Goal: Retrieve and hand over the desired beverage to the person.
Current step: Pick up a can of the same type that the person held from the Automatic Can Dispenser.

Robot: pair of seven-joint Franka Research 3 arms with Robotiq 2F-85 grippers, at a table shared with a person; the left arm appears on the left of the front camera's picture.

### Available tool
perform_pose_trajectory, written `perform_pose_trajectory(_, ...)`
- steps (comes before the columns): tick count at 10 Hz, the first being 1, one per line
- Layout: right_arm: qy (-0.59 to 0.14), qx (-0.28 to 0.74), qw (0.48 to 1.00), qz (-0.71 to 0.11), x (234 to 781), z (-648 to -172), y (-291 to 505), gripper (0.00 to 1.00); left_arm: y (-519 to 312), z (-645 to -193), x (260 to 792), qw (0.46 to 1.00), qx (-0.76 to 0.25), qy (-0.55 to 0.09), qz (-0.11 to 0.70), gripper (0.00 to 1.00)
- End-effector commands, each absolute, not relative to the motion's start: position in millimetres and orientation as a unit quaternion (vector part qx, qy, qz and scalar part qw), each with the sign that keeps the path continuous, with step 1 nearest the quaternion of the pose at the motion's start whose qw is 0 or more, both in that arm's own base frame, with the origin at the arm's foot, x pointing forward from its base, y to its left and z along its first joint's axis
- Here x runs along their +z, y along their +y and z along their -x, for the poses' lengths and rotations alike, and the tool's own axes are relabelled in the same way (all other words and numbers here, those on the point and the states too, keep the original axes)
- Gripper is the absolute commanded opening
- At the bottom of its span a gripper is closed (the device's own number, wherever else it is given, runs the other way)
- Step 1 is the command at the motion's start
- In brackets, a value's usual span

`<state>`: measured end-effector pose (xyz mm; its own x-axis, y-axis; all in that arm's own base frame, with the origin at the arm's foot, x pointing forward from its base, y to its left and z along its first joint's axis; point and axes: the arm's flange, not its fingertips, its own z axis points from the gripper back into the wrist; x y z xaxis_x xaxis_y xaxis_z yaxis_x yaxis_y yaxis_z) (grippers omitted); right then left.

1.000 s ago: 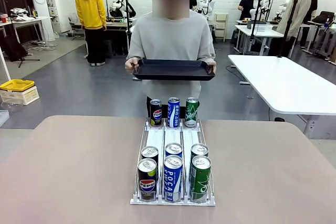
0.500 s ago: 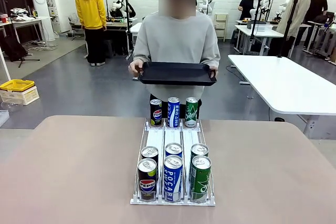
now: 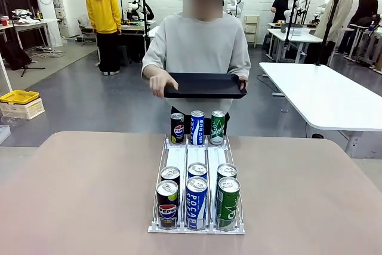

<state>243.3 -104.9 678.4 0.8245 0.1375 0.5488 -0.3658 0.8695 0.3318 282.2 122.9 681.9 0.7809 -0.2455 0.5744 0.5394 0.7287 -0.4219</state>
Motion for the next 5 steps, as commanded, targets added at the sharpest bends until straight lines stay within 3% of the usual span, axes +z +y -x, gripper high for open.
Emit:
perform_pose_trajectory(1,-0.262,0.137,0.93,-0.22,676.1,-244.7,-104.1,1.0,125.2,-282.1,681.6,0.893,-0.223,-0.251,0.3,1.0)
perform_pose_trajectory(5,-0.262,0.137,0.93,-0.22,676.1,-244.7,-104.1,1.0,125.2,-282.1,681.6,0.893,-0.223,-0.251,0.3,1.0)
